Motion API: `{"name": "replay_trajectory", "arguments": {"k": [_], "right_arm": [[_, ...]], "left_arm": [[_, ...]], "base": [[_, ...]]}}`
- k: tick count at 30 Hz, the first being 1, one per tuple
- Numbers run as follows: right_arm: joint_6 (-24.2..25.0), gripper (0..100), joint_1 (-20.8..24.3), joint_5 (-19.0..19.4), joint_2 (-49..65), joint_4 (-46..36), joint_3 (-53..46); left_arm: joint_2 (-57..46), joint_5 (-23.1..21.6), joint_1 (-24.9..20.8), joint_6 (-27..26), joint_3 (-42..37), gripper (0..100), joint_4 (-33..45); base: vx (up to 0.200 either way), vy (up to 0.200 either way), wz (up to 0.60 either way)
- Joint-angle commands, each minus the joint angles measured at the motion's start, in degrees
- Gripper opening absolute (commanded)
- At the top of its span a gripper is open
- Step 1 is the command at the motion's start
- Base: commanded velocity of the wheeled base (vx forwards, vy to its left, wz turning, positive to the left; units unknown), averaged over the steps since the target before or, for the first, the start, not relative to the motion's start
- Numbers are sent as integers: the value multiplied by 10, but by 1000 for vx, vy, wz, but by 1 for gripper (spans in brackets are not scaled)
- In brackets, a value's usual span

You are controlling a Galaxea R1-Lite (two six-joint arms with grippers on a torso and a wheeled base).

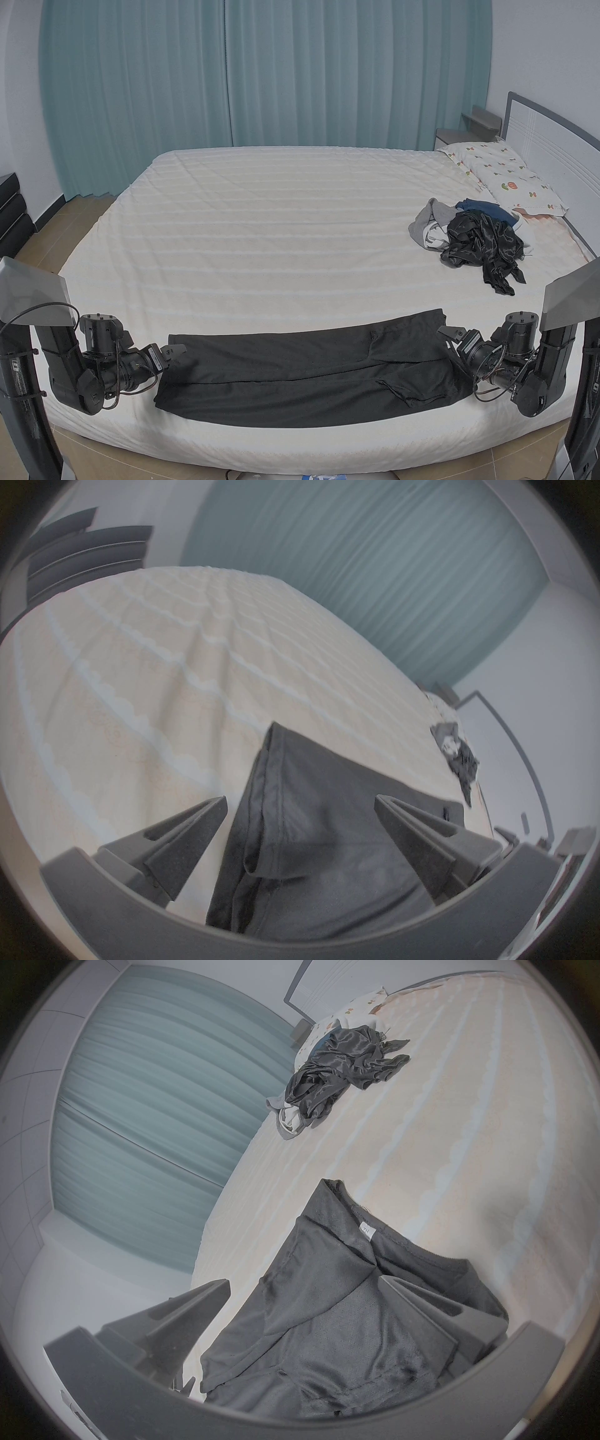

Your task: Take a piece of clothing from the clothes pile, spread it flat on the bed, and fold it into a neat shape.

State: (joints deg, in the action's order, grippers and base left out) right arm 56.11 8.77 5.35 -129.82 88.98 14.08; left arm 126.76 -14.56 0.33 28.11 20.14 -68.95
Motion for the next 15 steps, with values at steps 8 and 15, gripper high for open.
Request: {"name": "replay_trajectory", "arguments": {"k": [8,15], "right_arm": [[0,100,2,-1,-18,5,0],[0,100,5,0,-19,5,1]], "left_arm": [[-10,-31,8,-126,120,100,202],[19,-33,3,-135,129,100,203]], "base": [[0,0,0],[0,0,0]]}}
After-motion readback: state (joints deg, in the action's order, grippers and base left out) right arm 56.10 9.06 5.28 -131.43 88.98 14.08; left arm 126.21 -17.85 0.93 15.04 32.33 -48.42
